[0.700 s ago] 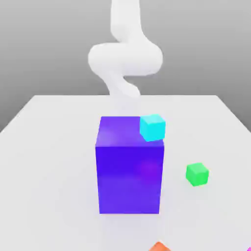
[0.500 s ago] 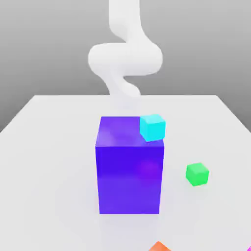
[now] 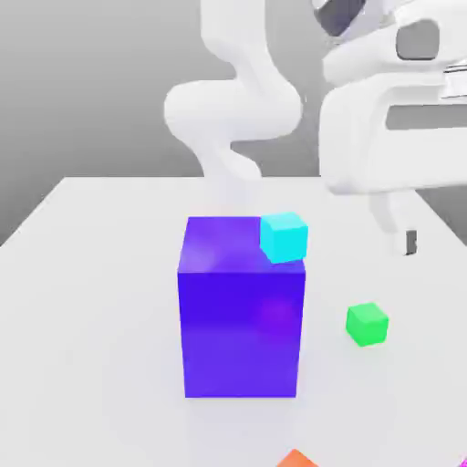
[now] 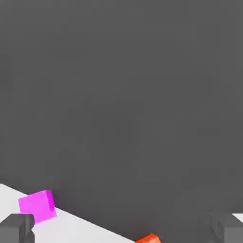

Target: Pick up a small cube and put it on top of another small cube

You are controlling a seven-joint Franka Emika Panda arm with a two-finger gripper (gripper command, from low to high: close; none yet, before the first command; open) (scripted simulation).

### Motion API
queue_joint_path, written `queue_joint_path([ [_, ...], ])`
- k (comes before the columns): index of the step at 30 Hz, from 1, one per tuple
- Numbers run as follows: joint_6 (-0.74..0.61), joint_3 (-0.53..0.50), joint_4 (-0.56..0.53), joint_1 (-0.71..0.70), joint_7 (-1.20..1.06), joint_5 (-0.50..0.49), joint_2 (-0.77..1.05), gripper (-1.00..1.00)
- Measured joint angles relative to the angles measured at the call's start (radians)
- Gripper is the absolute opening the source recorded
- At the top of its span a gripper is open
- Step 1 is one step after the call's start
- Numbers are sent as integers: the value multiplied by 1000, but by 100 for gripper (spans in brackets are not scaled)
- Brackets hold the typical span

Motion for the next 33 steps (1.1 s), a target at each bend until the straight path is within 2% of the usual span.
queue_joint_path([
  [12,68,38,102,109,-11,-97,441,0],
  [16,156,15,137,139,4,-129,586,0],
  [17,172,10,143,143,7,-133,608,-100],
  [23,180,8,146,145,6,-133,619,-100],
  [27,105,28,121,130,-10,-110,519,-100],
  [33,103,134,-64,95,-100,3,326,-100],
])
